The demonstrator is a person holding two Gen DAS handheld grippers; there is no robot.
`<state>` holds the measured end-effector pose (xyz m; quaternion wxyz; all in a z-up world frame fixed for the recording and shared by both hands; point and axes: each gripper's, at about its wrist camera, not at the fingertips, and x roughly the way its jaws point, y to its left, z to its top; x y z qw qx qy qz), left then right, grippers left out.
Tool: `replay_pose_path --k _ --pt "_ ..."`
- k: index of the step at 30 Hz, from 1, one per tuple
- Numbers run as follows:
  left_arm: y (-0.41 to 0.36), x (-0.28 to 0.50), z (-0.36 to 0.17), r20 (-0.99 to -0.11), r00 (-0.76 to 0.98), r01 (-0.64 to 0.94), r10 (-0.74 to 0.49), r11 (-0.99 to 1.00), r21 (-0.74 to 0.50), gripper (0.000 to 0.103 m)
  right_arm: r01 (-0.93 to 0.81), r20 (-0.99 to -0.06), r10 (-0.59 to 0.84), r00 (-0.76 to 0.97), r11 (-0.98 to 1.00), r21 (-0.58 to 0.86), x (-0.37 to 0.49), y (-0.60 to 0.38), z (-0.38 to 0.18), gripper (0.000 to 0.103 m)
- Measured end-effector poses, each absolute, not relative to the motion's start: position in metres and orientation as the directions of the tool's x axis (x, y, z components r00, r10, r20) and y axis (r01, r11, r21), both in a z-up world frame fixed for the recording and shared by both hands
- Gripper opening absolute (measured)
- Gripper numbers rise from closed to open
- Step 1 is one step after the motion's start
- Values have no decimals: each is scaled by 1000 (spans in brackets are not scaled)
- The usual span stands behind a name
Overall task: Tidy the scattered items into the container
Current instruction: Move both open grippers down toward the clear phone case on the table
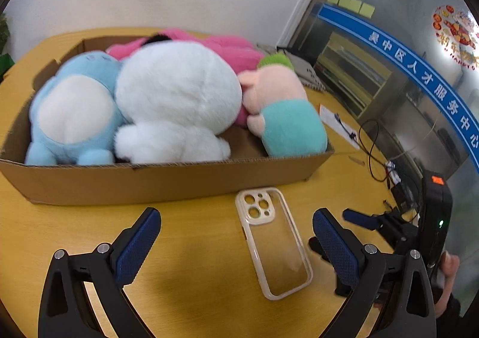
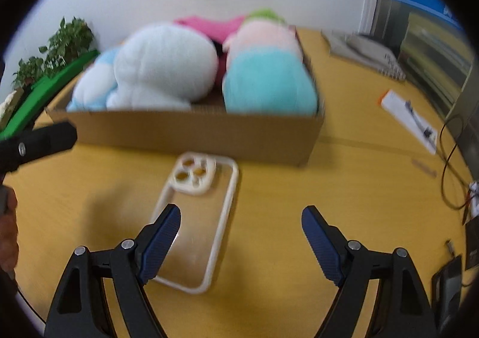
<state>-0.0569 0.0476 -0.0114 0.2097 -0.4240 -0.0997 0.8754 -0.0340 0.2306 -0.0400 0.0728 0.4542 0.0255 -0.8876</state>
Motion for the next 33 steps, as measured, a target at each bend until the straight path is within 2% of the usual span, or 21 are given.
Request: replay_pose_path --k 7,15,21,24,27,30,33 --pt "67 -69 -40 -751 -477 -295 458 -888 -354 98 177 -846 -150 -511 -982 68 -27 230 -71 81" --pt "42 -76 -29 -750 -504 -269 428 -903 -334 98 297 -829 -256 -498 -948 114 -11 193 -77 83" --pt "24 -67 -21 -758 -517 -293 397 -915 -279 98 484 -807 -357 -470 -869 102 -1 174 -76 81" --pt "20 -57 -14 -761 -507 -356 406 -902 -244 98 664 -802 -460 -382 -740 108 12 174 -75 79" --pt "23 -46 -5 -765 -478 -474 432 -860 -190 99 843 -818 -521 -241 -530 89 26 183 -74 79" --pt "33 -33 -4 -781 -404 -635 475 -761 -134 100 920 -870 -448 -206 -391 -16 29 201 -73 81" --pt "49 -29 -15 -830 -346 -741 438 -670 -45 100 906 -909 -349 -230 -418 -69 15 219 -64 81"
